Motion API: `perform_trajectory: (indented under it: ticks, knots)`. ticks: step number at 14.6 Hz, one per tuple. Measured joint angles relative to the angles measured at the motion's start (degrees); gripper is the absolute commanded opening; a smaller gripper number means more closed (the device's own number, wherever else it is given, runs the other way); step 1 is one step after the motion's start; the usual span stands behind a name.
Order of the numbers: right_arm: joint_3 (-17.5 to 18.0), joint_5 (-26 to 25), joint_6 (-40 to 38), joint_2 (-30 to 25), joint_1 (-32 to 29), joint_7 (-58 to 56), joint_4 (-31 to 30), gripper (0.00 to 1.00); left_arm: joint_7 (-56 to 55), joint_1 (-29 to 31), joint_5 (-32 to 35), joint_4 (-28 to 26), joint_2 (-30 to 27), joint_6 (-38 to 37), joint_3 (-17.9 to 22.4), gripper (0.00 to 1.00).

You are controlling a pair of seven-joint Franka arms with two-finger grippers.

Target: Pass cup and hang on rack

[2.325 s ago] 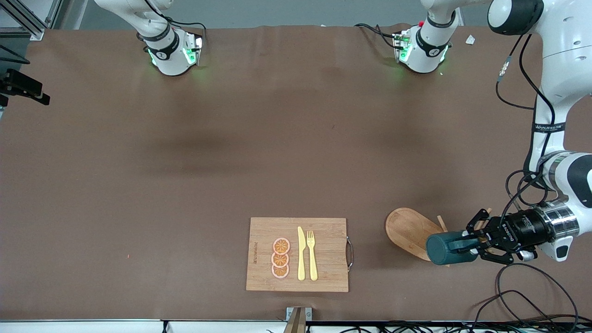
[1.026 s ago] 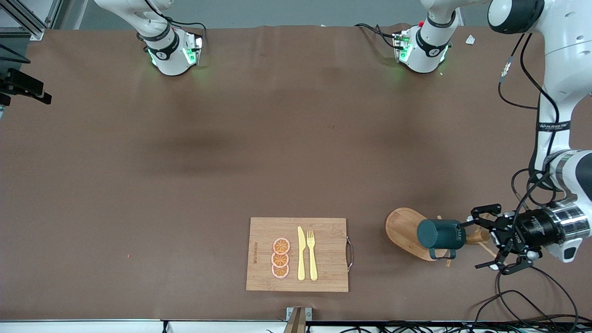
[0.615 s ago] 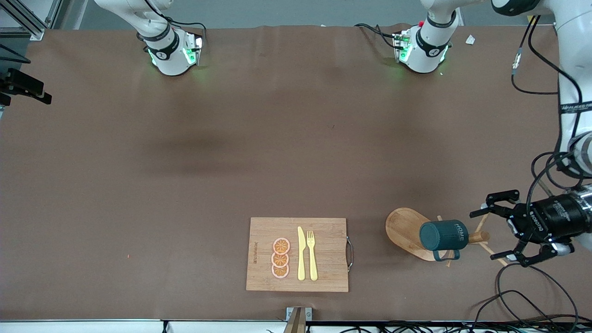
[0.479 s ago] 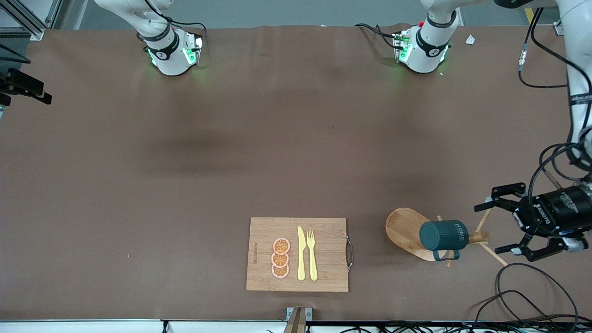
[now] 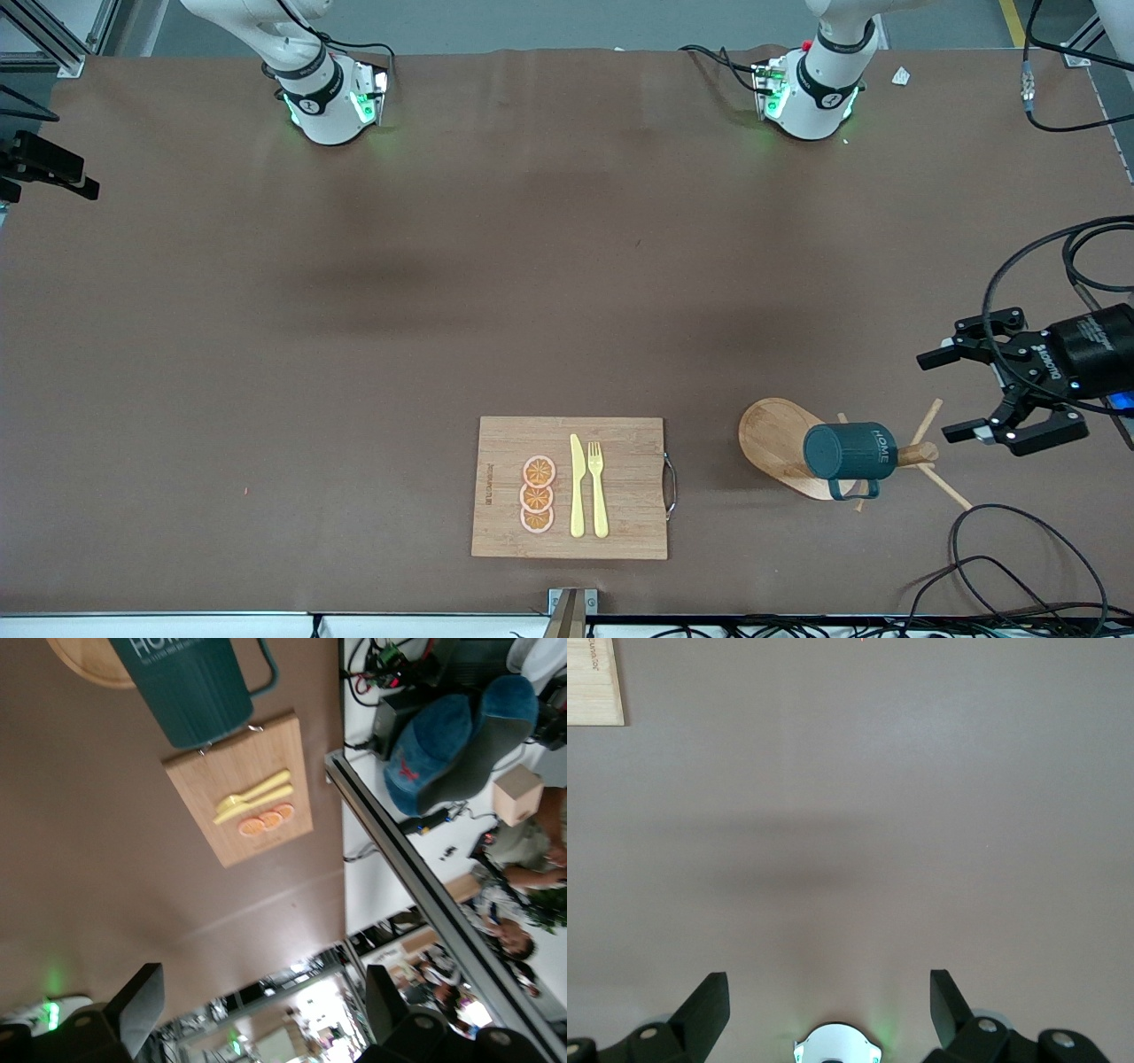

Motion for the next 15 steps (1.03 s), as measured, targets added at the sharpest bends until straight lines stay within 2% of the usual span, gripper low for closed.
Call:
perform_trajectory:
  ticks: [3,5,7,11,13,15]
  knots:
    - [0.1,0.0,0.0,0.0,0.0,0.0,0.0,1.00,3.6,-1.8,14.1,0.0,-0.2,0.1,-4.2,1.00]
    - [0.1,0.0,0.0,0.0,0.0,0.0,0.0,1.00,6.0,-6.2,24.8,-0.7,-2.0,0.3,-4.4,1.00]
    - [0.2,0.0,0.0,0.0,0.0,0.0,0.0,1.00,12.0,-8.6,33.1,-4.7,-6.4,0.2,-4.2,1.00]
    - [0.3,0.0,0.0,0.0,0.0,0.0,0.0,1.00,32.1,-8.1,38.8,-14.1,-17.3,-3.5,-0.2,1.00]
    - [0.3,0.0,0.0,0.0,0.0,0.0,0.0,1.00,42.0,-7.6,44.6,-16.8,-21.4,-6.6,1.1,1.00]
    - [0.3,0.0,0.0,0.0,0.0,0.0,0.0,1.00,48.8,-7.5,47.6,-18.1,-24.1,-9.2,1.3,1.00]
